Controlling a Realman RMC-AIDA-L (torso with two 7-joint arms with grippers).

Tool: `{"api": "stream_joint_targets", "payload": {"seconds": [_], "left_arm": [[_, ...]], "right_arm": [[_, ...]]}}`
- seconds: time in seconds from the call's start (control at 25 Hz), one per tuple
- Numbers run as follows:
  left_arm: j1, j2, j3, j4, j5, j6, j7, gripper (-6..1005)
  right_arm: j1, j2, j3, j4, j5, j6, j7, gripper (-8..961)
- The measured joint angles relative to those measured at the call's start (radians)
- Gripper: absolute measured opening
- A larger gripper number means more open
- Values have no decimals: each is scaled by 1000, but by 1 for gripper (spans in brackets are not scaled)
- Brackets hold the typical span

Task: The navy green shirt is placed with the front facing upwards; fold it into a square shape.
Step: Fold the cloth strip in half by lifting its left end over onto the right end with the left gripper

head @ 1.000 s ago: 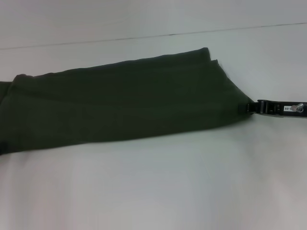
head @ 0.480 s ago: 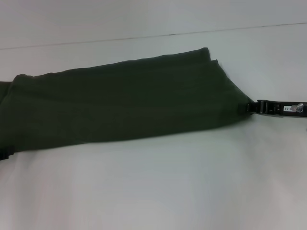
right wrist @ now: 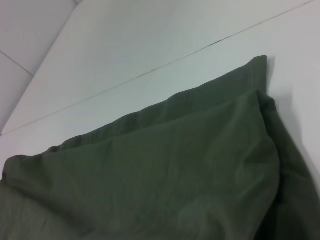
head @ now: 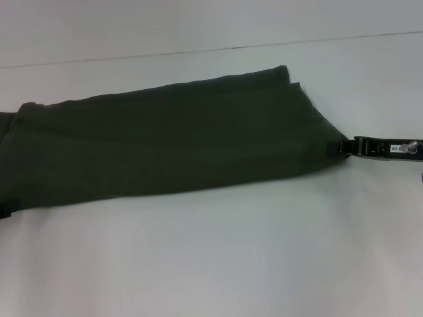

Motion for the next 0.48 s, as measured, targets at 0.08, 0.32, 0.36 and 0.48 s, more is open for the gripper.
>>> {"api": "stream_joint_targets", "payload": {"seconds": [0.08,0.32,0.36,0.48], "left_arm": [[-1,-1,0,0,1,-3,-5,564],[-5,3,-4,3,1,-32,-40,542],[-6,4,0,6,4,-33,-42,538],[-13,5,10,22,23,-33,-44,333]], "right_arm": [[1,0,0,0,0,-1,0,15],[0,0,0,-1,2,-2,0,15],[0,0,0,-1,2,-2,0,15],[0,0,0,-1,3,-3,0,15]]}}
